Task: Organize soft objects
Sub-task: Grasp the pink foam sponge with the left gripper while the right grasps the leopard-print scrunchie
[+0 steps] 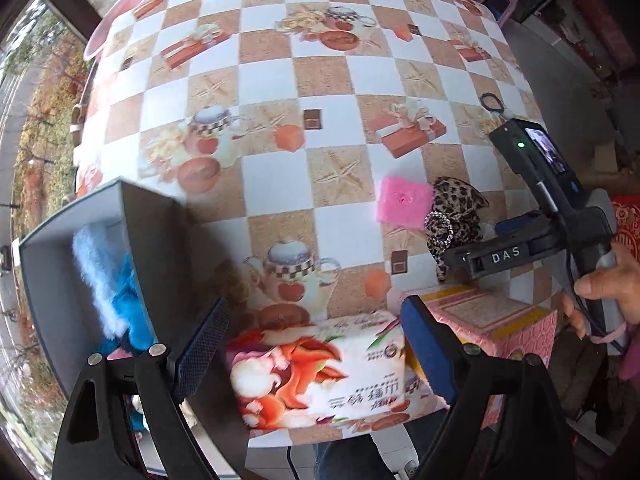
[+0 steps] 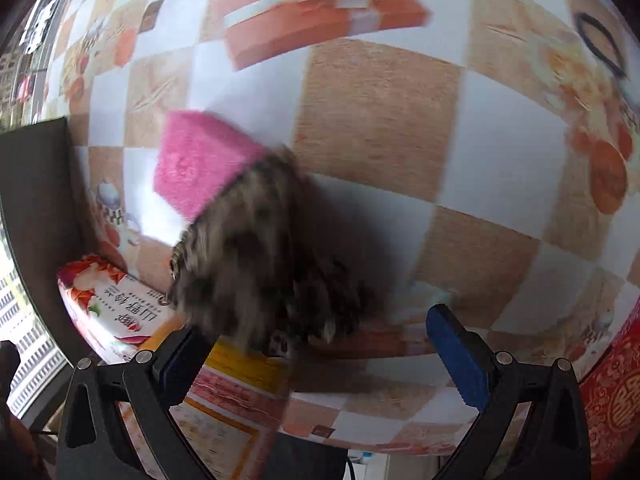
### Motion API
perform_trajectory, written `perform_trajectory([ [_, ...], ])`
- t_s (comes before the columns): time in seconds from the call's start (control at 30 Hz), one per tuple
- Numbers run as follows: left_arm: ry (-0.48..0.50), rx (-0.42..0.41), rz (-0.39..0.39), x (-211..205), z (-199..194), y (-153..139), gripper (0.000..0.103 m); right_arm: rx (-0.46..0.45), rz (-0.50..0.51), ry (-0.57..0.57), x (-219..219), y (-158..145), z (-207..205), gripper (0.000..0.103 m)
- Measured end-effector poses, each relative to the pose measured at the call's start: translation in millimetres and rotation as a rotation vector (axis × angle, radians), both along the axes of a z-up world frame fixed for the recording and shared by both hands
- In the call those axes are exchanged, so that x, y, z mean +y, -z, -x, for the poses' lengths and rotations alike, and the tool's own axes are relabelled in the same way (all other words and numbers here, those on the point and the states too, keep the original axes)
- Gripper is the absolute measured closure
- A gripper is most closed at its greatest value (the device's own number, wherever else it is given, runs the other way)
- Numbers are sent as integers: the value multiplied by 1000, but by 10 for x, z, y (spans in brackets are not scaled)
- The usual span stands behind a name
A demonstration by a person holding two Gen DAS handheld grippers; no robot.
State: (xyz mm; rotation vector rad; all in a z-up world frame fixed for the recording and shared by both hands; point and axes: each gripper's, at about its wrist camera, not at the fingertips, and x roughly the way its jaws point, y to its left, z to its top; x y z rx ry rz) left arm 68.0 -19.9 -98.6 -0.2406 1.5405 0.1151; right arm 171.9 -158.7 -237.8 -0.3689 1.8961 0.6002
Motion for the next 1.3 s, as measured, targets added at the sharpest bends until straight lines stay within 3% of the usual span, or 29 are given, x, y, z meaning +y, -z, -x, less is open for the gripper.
perform_trajectory([
  [0.17, 117, 14, 14, -394, -483, 245, 13, -109, 80, 205, -828, -30, -339, 0],
  [0.27, 152, 38, 14, -534, -647, 373, 13, -110, -1, 315, -1172, -136, -374, 0],
  [0.43, 180, 75, -24, -544, -650, 452, 13, -78, -209, 276, -906, -313, -298, 0],
  [0.5, 183, 90, -37, -495, -619, 465, 13, -62, -233, 226, -642, -254, -285, 0],
  [0.63, 201, 90, -23, -453, -599, 460, 13, -85, -106, 118, -334, -26, -183, 0],
  [0.7, 234, 80, -6, -511, -621, 475, 13, -99, -85, 139, -456, 16, -173, 0],
  [0.87, 342, 97, 5, -766, -706, 651, 13, -238, 160, 157, -1047, 115, -289, 0],
  [0.93, 336, 109, 19, -801, -740, 722, 13, -211, 109, 275, -1309, 76, -350, 0],
  [1.03, 355, 90, 42, -876, -787, 750, 13, -178, -47, 397, -1491, -86, -325, 0],
  [1.13, 475, 71, -20, -1001, -788, 782, 13, -168, -143, 368, -1408, -185, -154, 0],
  [1.3, 550, 97, -15, -1081, -810, 955, 13, -152, -111, 281, -1082, -179, 70, 0],
])
